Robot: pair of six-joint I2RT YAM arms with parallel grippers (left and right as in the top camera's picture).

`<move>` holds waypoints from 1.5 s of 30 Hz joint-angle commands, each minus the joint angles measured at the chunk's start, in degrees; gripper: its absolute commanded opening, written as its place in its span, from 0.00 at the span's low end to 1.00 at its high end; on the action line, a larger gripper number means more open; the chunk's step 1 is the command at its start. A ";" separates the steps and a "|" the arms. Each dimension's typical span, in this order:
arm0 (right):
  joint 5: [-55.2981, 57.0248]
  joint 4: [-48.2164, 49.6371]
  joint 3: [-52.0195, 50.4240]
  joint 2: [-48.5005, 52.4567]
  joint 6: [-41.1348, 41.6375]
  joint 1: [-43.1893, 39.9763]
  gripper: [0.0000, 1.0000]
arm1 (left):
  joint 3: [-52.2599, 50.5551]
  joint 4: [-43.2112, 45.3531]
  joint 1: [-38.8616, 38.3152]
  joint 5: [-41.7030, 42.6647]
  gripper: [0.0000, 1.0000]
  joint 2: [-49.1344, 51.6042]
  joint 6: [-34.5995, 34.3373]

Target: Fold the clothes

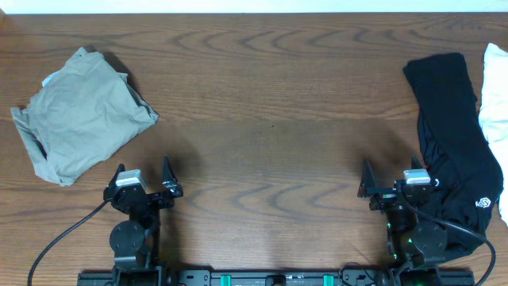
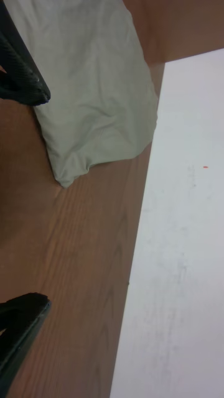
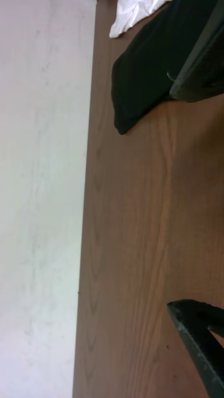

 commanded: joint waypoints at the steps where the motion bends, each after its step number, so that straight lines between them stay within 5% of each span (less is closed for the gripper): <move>1: -0.13 -0.13 -0.22 -0.33 -0.63 -0.90 0.99 | -1.09 -2.08 0.13 -0.07 0.98 -0.50 0.76; 32: -4.48 -0.13 -0.22 -0.33 2.23 -0.87 0.99 | -1.07 -1.99 0.17 -2.38 0.98 -0.37 1.99; 38: -4.46 -0.13 -0.17 -0.26 8.26 -0.87 0.99 | -0.61 -1.81 0.17 0.15 0.98 -0.37 -6.78; 45: 2.38 -9.03 5.66 0.39 8.20 -0.90 0.99 | 5.29 -6.38 0.17 6.05 0.98 1.51 -7.32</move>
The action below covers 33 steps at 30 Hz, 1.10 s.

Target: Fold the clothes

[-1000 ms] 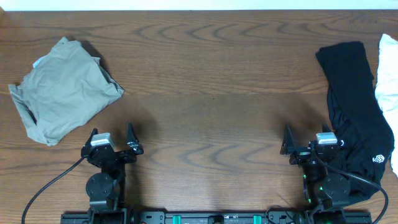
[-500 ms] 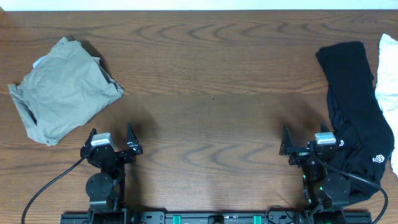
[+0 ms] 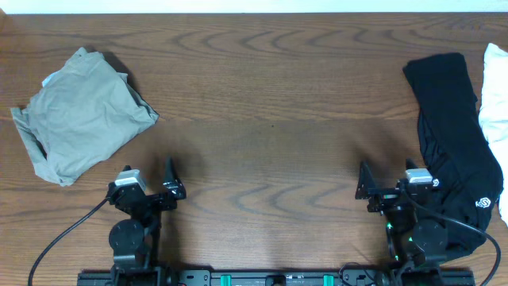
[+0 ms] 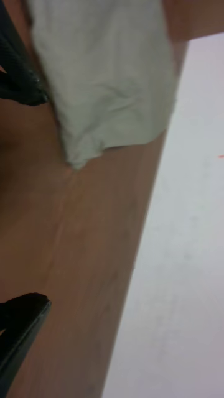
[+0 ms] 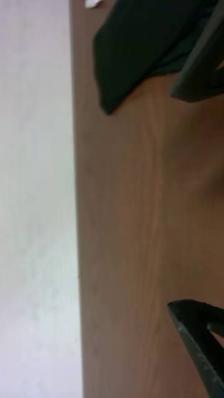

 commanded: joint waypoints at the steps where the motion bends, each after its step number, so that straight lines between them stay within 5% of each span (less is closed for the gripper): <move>1: 5.75 -5.46 5.14 0.83 1.46 -0.90 0.99 | 4.79 -3.45 0.17 2.75 0.98 2.01 -1.53; 10: 12.26 -20.61 20.02 13.05 2.86 -0.90 0.99 | 21.66 -12.68 0.15 5.29 0.98 18.10 -1.51; 18: 12.31 -38.01 34.53 34.36 7.72 -0.90 0.99 | 40.89 -32.30 0.13 5.35 0.98 36.83 -1.51; 25: 9.18 -40.46 40.96 46.97 7.98 -0.94 0.99 | 51.78 -43.71 0.13 5.73 0.98 45.33 -1.53; 29: 20.85 -48.17 40.85 50.99 27.78 -4.28 0.99 | 51.98 -43.82 0.13 6.73 0.98 45.40 -1.51; 33: 20.57 -49.35 40.15 56.72 30.38 -12.87 0.99 | 51.98 -44.09 0.13 6.67 0.98 45.42 -1.51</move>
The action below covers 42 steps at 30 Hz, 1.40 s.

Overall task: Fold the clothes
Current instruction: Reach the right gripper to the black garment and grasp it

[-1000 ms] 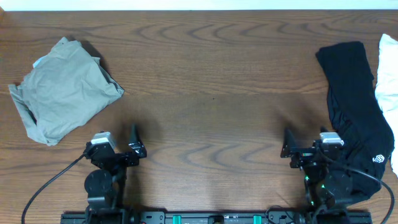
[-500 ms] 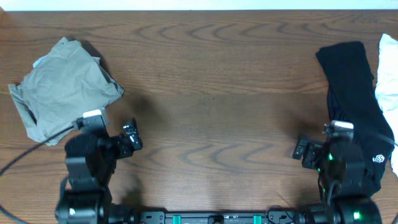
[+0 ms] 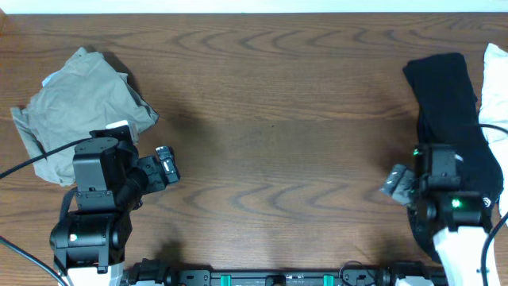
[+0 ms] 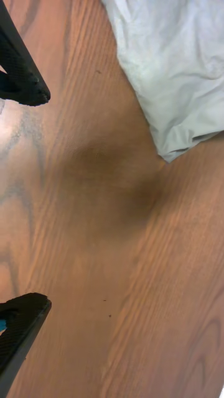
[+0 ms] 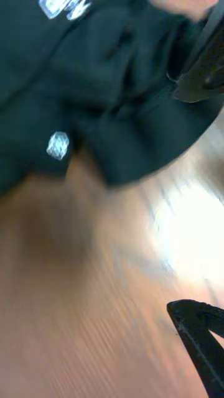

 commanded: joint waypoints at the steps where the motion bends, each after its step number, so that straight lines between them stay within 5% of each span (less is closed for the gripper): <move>1: 3.91 0.00 0.02 4.37 7.91 -6.95 0.99 | 1.07 -0.28 0.13 0.72 0.98 -0.04 -0.68; 7: 0.70 3.89 -0.24 11.10 8.72 -15.78 0.96 | 1.07 -0.28 0.13 0.61 0.98 -0.04 -0.70; 15: 1.25 8.35 -2.01 18.21 8.74 -17.16 0.72 | 1.05 -0.28 0.13 0.61 0.98 -0.02 -0.70; 27: 1.16 21.31 -7.74 25.29 8.74 -18.38 0.68 | 1.05 -0.28 0.13 0.61 0.98 -0.04 -0.70; 30: 1.16 23.61 -8.41 26.29 8.74 -18.38 0.52 | 1.07 -0.28 0.13 0.61 0.98 -0.02 -0.70; 33: 1.18 24.94 -8.68 26.80 8.72 -18.38 0.06 | 1.05 -0.28 0.13 0.63 0.98 -0.04 -0.70; 42: -7.76 21.14 -2.29 22.12 -2.29 -18.34 0.01 | 1.05 0.02 0.13 0.63 0.98 -0.04 -0.72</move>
